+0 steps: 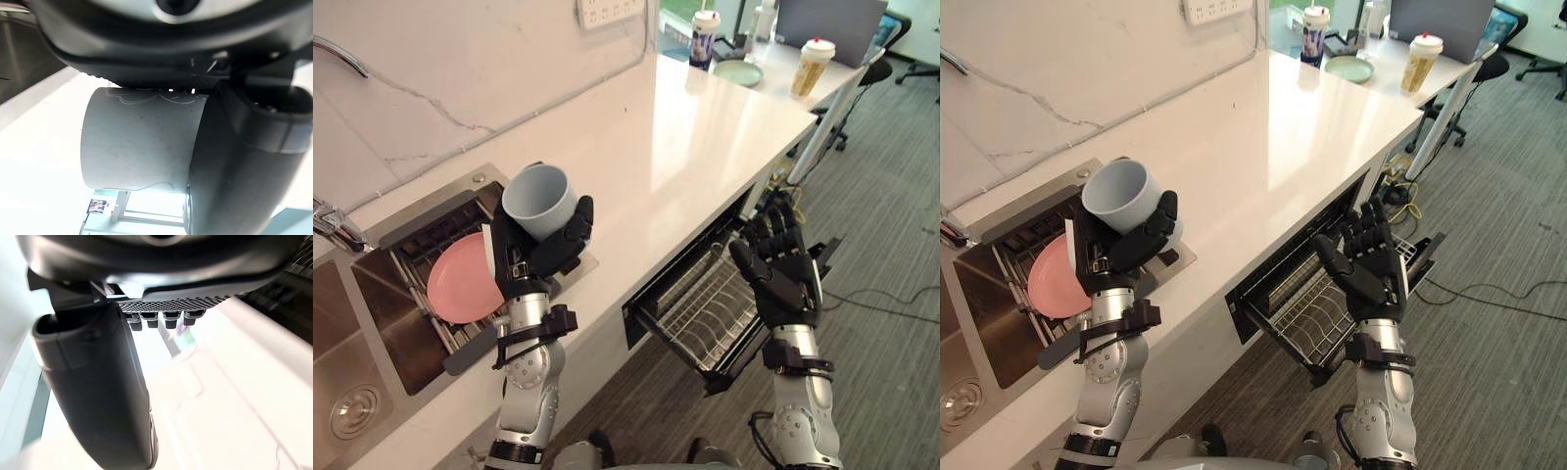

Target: Walk over to the sink, pick up the cup, carry it to the dishwasher, place the cup inside the dishwasher, then close the dishwasher door

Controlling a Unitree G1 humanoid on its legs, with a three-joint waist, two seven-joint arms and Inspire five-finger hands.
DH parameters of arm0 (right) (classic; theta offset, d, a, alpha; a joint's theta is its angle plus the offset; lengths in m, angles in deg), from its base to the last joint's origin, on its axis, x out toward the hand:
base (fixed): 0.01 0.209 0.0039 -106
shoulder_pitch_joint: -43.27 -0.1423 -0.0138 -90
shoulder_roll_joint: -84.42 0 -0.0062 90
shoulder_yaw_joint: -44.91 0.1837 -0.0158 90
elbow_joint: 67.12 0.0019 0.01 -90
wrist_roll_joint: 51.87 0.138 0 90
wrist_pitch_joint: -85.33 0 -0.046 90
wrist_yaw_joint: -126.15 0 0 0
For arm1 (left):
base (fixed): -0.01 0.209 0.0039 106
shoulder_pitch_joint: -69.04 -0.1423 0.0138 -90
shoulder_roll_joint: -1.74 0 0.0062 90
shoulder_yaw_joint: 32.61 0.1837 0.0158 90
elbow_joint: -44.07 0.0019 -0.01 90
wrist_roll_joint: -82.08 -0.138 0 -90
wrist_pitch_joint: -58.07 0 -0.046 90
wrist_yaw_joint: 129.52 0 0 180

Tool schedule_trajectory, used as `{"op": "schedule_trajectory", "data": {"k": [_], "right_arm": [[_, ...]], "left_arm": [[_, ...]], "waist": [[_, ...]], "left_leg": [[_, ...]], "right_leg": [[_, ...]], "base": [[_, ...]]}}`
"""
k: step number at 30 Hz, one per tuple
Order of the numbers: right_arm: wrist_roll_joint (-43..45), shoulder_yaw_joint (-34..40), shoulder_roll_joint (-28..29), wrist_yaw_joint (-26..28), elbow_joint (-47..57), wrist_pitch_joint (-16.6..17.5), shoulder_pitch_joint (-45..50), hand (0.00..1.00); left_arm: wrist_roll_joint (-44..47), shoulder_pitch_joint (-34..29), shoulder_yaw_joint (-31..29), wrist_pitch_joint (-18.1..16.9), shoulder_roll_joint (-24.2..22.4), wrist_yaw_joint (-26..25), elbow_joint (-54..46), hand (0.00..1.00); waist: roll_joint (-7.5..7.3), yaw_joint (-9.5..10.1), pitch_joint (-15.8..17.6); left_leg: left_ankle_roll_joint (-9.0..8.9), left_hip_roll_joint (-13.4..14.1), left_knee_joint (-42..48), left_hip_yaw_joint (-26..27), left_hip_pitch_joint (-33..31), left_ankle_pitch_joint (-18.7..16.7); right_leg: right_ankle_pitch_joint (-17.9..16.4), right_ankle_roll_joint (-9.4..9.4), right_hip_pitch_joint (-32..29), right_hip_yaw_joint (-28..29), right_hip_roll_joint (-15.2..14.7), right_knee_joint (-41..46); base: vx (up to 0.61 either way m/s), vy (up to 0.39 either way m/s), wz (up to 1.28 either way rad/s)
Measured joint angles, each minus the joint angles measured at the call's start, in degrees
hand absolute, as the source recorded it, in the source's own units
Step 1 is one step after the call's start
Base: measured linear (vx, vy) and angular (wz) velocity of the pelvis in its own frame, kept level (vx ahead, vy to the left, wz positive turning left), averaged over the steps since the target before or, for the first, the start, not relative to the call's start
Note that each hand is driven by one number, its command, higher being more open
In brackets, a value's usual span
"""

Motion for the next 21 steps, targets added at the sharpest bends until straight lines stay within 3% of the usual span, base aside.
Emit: {"op": "schedule_trajectory", "data": {"k": [5, 11, 17, 21], "right_arm": [[5.5, 0.3, -1.9, 3.1, 3.1, -1.0, -0.2, 1.00], [9.6, -2.1, -1.9, 5.7, 3.6, -1.5, -0.6, 1.00], [9.3, -7.1, -2.7, 8.0, 5.3, -6.5, -3.0, 1.00], [8.8, -9.7, -4.0, 7.4, 5.3, -8.2, -4.4, 1.00]], "left_arm": [[0.0, 0.3, 1.0, -0.1, -0.2, 1.7, 2.3, 0.00], [-5.8, 3.1, 4.9, -0.3, 0.1, 2.1, 2.9, 0.00], [-16.7, 7.7, 6.4, -0.1, 2.1, -0.9, 3.3, 0.00], [-21.2, 8.5, 7.3, 0.9, 2.6, -2.9, 3.4, 0.00]], "waist": [[0.01, -1.55, 0.0], [0.07, -1.59, 0.0], [0.41, -1.85, -0.2], [0.78, -1.76, -0.5]], "left_leg": [[-0.65, -0.3, -3.2, -1.9, 0.1, 2.5], [-0.76, -1.4, -6.9, -2.1, 1.9, 5.0], [-0.67, -2.7, -10.8, -2.0, 4.4, 6.9], [-0.48, -3.3, -12.7, -2.6, 5.0, 8.1]], "right_leg": [[1.0, -0.74, 1.1, -2.5, 0.9, -2.1], [1.0, -0.85, 1.4, -3.0, 0.6, -2.1], [1.0, -0.79, 2.3, -3.1, 0.1, -2.1], [1.1, -0.70, 2.4, -3.7, -0.1, -2.1]], "base": [[-0.07, -0.044, 0.19], [-0.01, -0.008, 0.05], [-0.01, 0.005, 0.02], [-0.02, 0.017, 0.09]]}}
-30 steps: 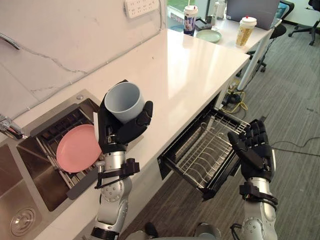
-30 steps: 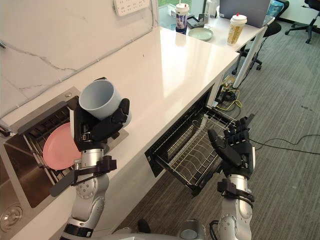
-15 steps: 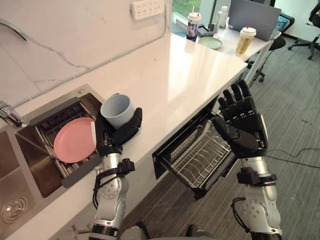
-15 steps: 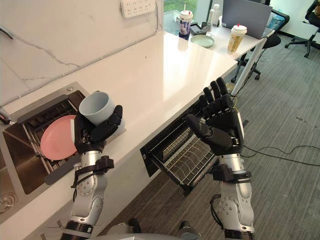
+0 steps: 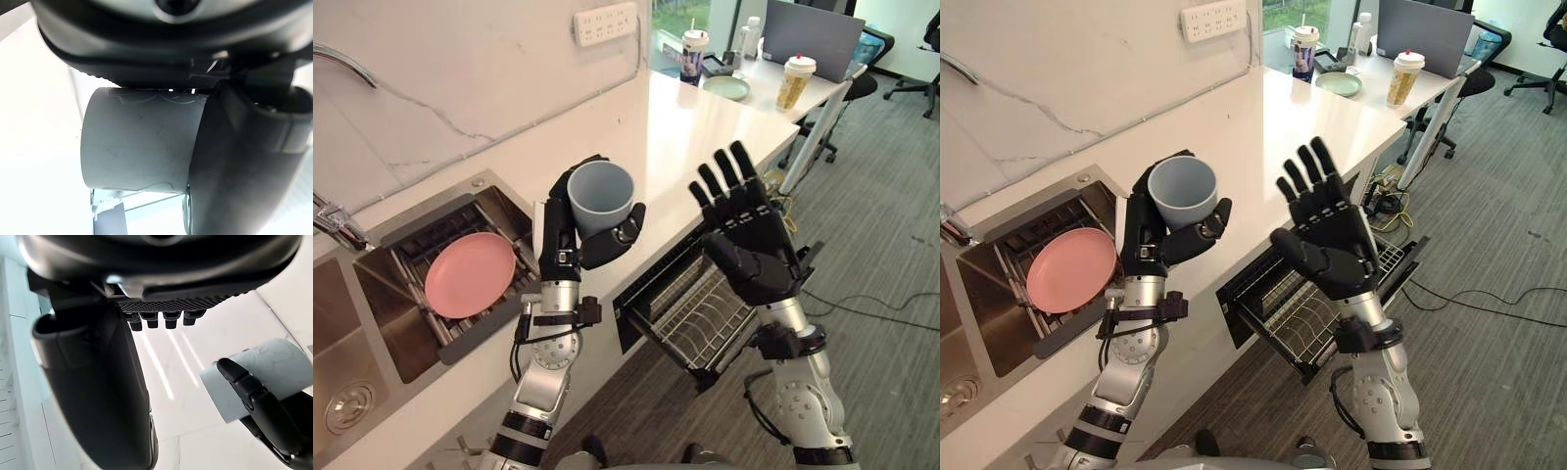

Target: Walk over to the sink, pick up the cup, carry it to the dishwasher, place the cup inside the dishwasher, then close the dishwasher door

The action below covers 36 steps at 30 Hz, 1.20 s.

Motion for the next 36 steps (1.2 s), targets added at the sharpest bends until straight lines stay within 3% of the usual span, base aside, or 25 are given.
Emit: {"op": "schedule_trajectory", "data": {"k": [10, 15, 28, 36], "right_arm": [[-12.0, -5.5, -0.3, -11.5, -0.1, -0.1, -4.8, 1.00], [-16.3, -7.6, -1.0, -15.3, -0.2, -1.0, -6.5, 1.00], [-18.6, -9.8, -3.5, -19.9, -2.7, -5.4, -11.2, 1.00], [-19.7, -10.7, -3.5, -21.9, -4.2, -5.6, -12.1, 1.00]], "left_arm": [[-4.8, 0.8, 3.2, 3.9, 1.0, -1.4, 0.1, 0.00], [-5.6, 2.2, 6.0, 5.8, 1.1, -0.4, -0.1, 0.00], [-6.6, 3.1, 7.0, 6.4, 1.1, 0.8, -1.0, 0.00], [-7.3, 3.2, 8.6, 6.8, 1.5, 0.1, -2.3, 0.00]], "waist": [[0.24, 0.39, -0.2], [1.60, 0.47, -1.0], [2.10, 0.75, -1.4], [2.10, 0.96, -1.4]], "left_leg": [[0.32, -1.0, -2.7, -2.6, 0.3, 2.1], [0.40, -1.2, -2.9, -3.0, 0.2, 2.3], [0.48, -1.3, -3.5, -4.1, 0.4, 3.0], [0.51, -1.4, -3.7, -4.2, 0.4, 3.1]], "right_leg": [[0.1, 0.15, 0.8, -2.4, -0.2, -0.4], [0.2, 0.31, 1.0, -2.8, -0.2, -0.7], [0.2, 0.29, 1.7, -4.0, 0.0, -1.0], [0.2, 0.30, 1.7, -4.1, 0.0, -0.9]], "base": [[-0.01, 0.009, 0.14], [0.01, 0.005, 0.03], [0.00, 0.003, 0.05], [0.00, 0.000, 0.00]]}}
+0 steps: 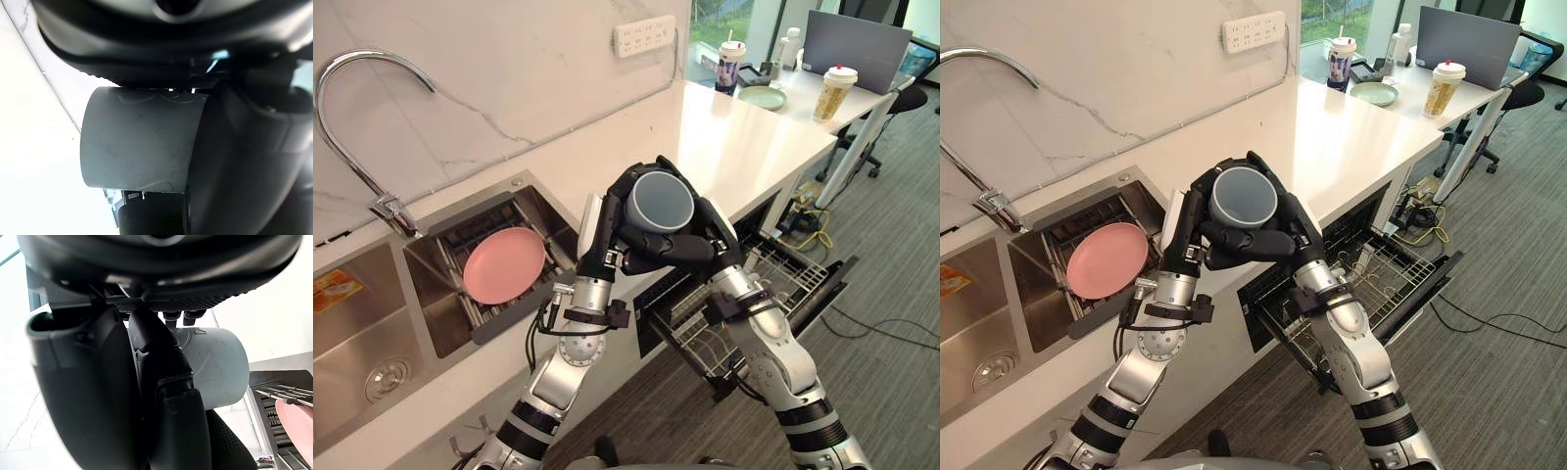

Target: Walk over to the sink, pick up the cup, carry it to the dishwasher, place the cup inside the dishwasher, then close the dishwasher door

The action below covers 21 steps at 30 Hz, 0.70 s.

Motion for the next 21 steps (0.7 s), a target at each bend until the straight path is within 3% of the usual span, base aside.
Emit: {"op": "schedule_trajectory", "data": {"k": [11, 12, 21], "right_arm": [[5.1, -0.1, 0.5, 0.3, -0.2, -2.9, -0.7, 1.00], [6.2, -0.1, 0.5, 0.3, -0.2, -3.1, -0.7, 0.00], [6.8, -0.6, 0.3, 0.1, -1.5, -3.3, -1.6, 0.00]], "left_arm": [[-1.0, 0.1, 0.3, 0.0, 0.0, -1.1, -0.2, 0.00], [-1.0, 0.1, 0.4, 0.0, 0.0, -1.1, -0.2, 0.00], [-1.5, 0.1, 0.3, 0.1, 0.0, -1.8, -0.2, 0.00]], "waist": [[0.00, 0.15, 0.0], [0.00, 0.16, 0.0], [0.00, 0.59, 0.0]], "left_leg": [[0.07, -0.4, -0.3, -0.7, 0.0, 0.3], [0.06, -0.4, -0.5, -0.8, 0.0, 0.5], [0.09, -0.5, -0.6, -1.5, 0.0, 0.6]], "right_leg": [[0.0, 0.01, 0.2, -0.6, -0.1, 0.0], [0.0, 0.01, 0.2, -0.8, -0.1, 0.0], [0.0, 0.01, 0.4, -1.3, -0.2, 0.0]], "base": [[0.00, 0.003, 0.02], [0.01, 0.002, 0.06], [0.01, 0.004, 0.03]]}}
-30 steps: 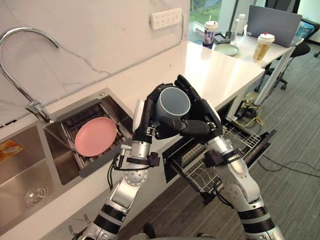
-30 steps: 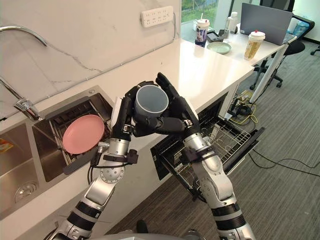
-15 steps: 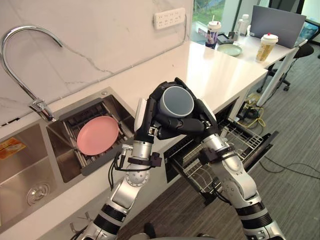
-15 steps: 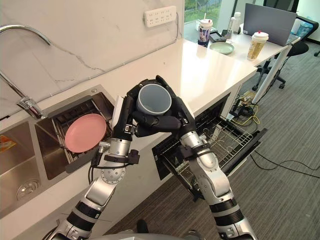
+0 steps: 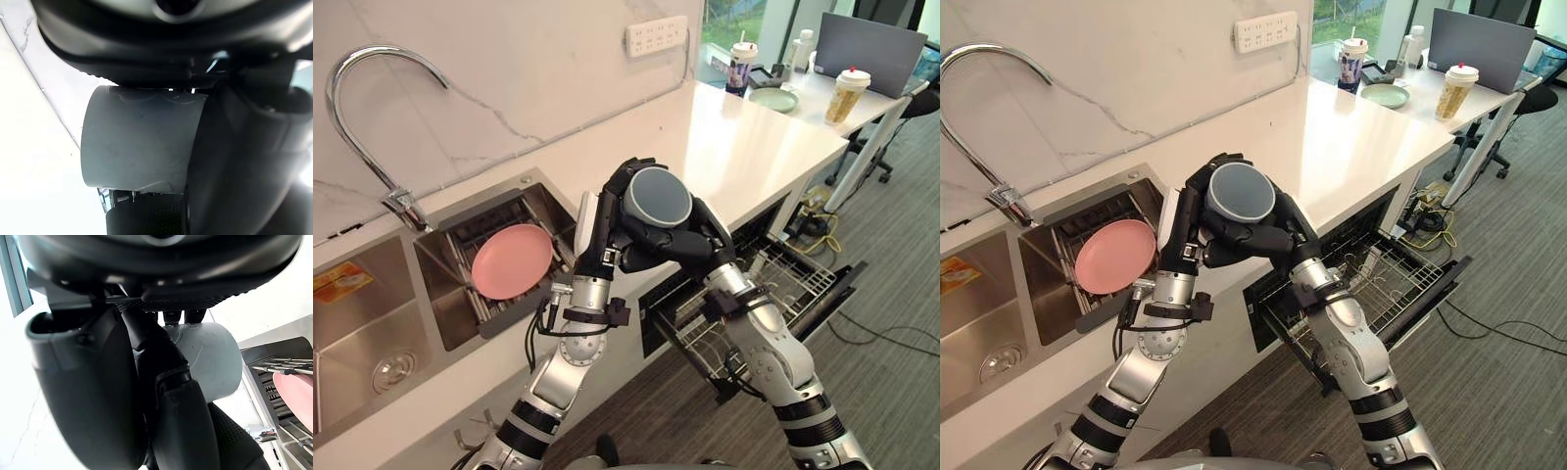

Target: Walk over to the sink, pick up the cup, carry it to the dishwasher, place the cup inside the dishwasher, then close the dishwasher door

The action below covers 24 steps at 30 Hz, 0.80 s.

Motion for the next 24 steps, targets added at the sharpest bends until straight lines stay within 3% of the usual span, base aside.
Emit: {"op": "schedule_trajectory", "data": {"k": [11, 12, 20, 24], "right_arm": [[3.5, -1.3, -0.8, -0.3, -0.7, 1.3, -0.4, 0.00], [4.2, -1.9, -1.1, -0.9, -0.7, 1.9, -0.4, 0.00], [6.7, -3.5, -0.8, -5.7, -0.7, 7.0, -0.4, 0.00], [6.4, -2.1, 2.5, -9.9, -0.6, 7.2, -0.4, 0.00]], "left_arm": [[0.0, 0.1, -0.1, 0.0, 0.3, 0.1, 0.0, 0.00], [0.0, 0.1, -0.1, 0.0, 0.3, 0.1, 0.0, 1.00], [0.1, 0.9, 0.5, -0.1, 0.3, 0.5, -0.7, 1.00], [-0.1, 1.0, 2.4, -1.3, 0.4, 0.4, -1.2, 1.00]], "waist": [[-0.03, 0.18, 0.0], [-0.03, 0.18, 0.0], [-0.05, 0.15, 0.0], [-0.06, 0.14, 0.0]], "left_leg": [[0.00, -0.1, 0.0, -0.2, -0.1, 0.0], [0.00, -0.1, 0.0, -0.2, -0.1, 0.0], [0.00, 0.0, 0.0, -0.2, -0.4, 0.0], [0.00, 0.0, 0.0, -0.1, -0.6, 0.0]], "right_leg": [[0.0, 0.00, 0.1, -0.2, 0.0, 0.0], [0.0, 0.00, 0.1, -0.2, 0.0, 0.0], [0.0, 0.00, -0.3, -0.1, -0.1, 0.0], [0.0, 0.01, -0.5, 0.0, -0.1, 0.0]], "base": [[0.00, 0.000, 0.00], [0.00, 0.000, 0.00], [0.00, 0.000, 0.00], [0.00, 0.000, 0.00]]}}
